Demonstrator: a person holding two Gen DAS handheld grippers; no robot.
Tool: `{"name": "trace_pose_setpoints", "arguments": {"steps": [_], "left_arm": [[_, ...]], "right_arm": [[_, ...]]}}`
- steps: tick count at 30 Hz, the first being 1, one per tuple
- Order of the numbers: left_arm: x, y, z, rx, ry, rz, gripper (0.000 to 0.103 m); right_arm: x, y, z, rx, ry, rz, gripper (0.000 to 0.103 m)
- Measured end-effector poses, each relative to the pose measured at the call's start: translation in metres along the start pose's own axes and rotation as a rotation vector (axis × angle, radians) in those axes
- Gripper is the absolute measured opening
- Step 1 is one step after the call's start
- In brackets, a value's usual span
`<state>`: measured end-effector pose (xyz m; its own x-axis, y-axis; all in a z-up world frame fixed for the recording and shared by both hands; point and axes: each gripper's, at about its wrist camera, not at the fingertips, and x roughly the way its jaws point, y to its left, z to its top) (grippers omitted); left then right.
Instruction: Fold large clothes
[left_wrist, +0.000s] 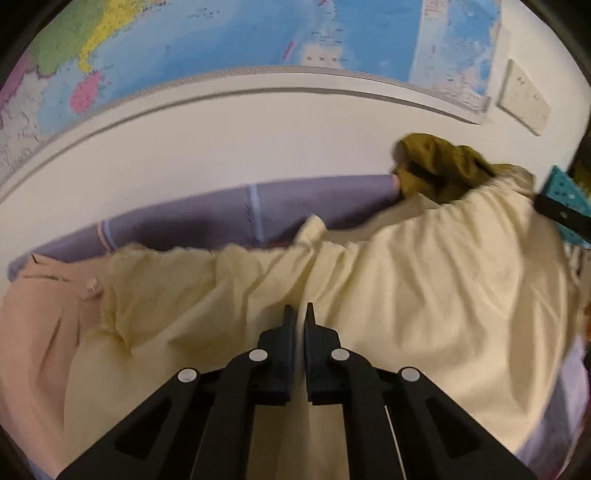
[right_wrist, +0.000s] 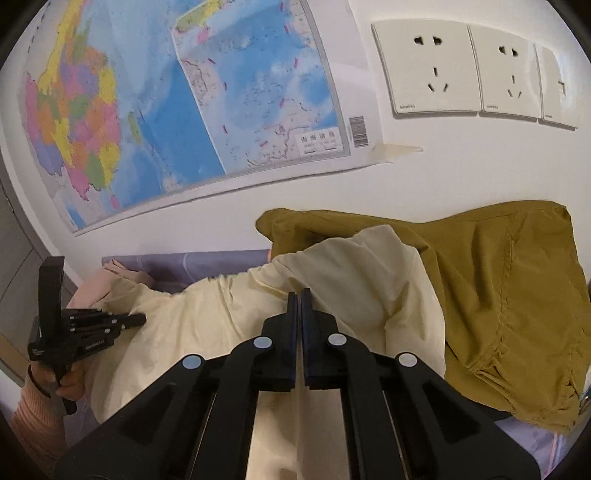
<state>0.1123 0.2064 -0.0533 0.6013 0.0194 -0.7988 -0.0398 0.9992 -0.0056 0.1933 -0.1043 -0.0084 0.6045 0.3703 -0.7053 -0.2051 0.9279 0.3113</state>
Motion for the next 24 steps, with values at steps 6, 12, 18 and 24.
{"name": "trace_pose_setpoints", "arguments": {"steps": [6,12,18,24], "left_arm": [[-0.006,0.006,-0.013,-0.02,-0.047,-0.012,0.021],[-0.118,0.042,-0.063,-0.062,-0.347,0.035,0.071],[-0.13,0.086,-0.133,-0.159,-0.269,0.108,0.081],[-0.114,0.086,-0.164,-0.184,-0.228,-0.07,0.088]], "right_arm": [[0.002,-0.003,-0.011,0.016,0.047,0.015,0.038],[-0.074,-0.011,-0.032,-0.013,-0.072,0.102,0.087],[-0.096,-0.061,-0.095,0.112,-0.006,0.085,0.092],[-0.071,-0.079,-0.137,0.188,0.085,0.151,0.097]]}}
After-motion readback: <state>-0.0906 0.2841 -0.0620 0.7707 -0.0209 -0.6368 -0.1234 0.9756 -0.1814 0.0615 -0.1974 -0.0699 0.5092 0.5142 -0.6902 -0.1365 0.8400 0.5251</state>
